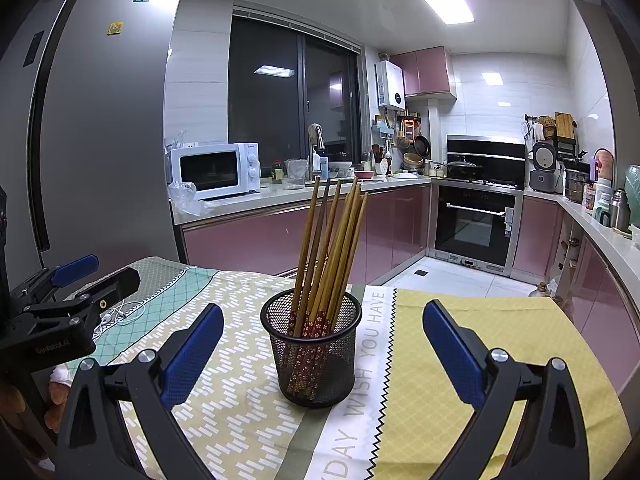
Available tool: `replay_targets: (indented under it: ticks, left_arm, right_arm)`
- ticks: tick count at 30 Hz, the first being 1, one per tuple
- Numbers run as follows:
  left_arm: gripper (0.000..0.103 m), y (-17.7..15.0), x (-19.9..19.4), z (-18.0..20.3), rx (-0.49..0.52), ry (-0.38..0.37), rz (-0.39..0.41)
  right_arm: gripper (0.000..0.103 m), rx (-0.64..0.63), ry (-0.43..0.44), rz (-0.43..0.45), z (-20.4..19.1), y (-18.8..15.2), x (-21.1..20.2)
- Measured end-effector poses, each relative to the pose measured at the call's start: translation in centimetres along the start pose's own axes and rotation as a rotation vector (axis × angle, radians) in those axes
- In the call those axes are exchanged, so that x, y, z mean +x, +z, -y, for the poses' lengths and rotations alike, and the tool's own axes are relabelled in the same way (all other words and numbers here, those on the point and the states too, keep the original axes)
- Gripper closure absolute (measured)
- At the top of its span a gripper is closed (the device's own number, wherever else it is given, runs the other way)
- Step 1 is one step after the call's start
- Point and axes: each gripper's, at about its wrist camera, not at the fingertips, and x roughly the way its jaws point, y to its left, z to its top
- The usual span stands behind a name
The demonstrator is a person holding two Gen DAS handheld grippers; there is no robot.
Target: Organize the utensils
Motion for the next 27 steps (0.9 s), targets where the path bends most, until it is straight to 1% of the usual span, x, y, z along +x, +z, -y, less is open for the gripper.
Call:
replay_targets:
  ticks: [27]
  left_arm:
    - [0.005, 0.42, -0.27, -0.15, -0.008, 0.009, 0.014]
  right_arm:
    - [0.007, -0.005, 0.001, 0.005, -0.33, 0.34, -0.03]
